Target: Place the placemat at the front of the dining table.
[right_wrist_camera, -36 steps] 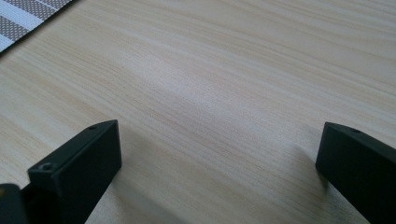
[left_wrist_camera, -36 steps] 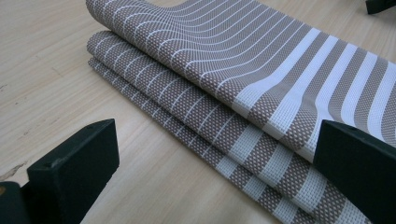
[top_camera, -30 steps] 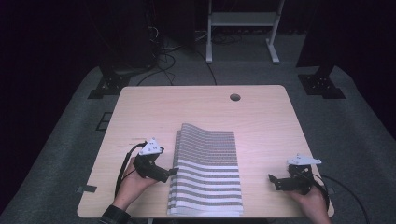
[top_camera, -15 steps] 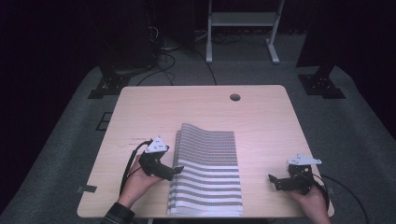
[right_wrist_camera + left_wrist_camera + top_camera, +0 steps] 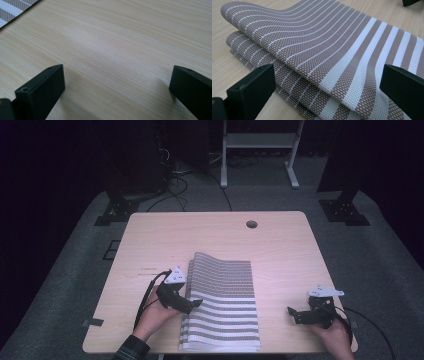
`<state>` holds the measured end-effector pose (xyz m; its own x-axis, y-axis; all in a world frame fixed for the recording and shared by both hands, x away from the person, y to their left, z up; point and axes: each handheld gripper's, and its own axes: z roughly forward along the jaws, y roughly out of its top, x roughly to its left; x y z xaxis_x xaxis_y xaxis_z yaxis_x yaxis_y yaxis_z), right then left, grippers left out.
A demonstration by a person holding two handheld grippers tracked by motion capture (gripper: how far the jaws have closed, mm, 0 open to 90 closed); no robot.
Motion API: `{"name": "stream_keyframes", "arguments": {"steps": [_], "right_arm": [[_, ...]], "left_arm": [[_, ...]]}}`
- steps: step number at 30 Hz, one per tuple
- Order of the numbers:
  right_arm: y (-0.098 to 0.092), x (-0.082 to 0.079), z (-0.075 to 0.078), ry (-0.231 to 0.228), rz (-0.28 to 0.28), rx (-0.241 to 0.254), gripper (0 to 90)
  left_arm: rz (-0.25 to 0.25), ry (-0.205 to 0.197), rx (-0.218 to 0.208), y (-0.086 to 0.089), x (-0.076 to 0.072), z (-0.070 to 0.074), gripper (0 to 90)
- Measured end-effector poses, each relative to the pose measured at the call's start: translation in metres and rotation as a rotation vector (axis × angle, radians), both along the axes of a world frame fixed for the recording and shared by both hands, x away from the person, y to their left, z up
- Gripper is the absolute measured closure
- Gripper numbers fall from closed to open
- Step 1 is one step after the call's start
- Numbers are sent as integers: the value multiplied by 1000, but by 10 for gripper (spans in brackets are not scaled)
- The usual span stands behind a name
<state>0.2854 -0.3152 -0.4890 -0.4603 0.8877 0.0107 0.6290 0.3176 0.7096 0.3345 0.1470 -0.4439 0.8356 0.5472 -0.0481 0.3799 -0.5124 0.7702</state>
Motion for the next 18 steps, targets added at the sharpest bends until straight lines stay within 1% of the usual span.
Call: {"name": "stream_keyframes", "arguments": {"steps": [11, 14, 15, 16, 18], "right_arm": [[0, 0, 0, 1, 0, 0, 0], [0, 0, 0, 0, 0, 0, 0], [0, 0, 0, 0, 0, 0, 0], [0, 0, 0, 0, 0, 0, 0], [0, 0, 0, 0, 1, 0, 0]], "left_arm": [[-14, 19, 34, -8, 3, -8, 0], [-21, 35, 49, -11, 3, -12, 0], [-21, 35, 49, -11, 3, -12, 0], [-20, 32, 65, -13, 3, -12, 0], [-20, 30, 69, -13, 2, -13, 0]]}}
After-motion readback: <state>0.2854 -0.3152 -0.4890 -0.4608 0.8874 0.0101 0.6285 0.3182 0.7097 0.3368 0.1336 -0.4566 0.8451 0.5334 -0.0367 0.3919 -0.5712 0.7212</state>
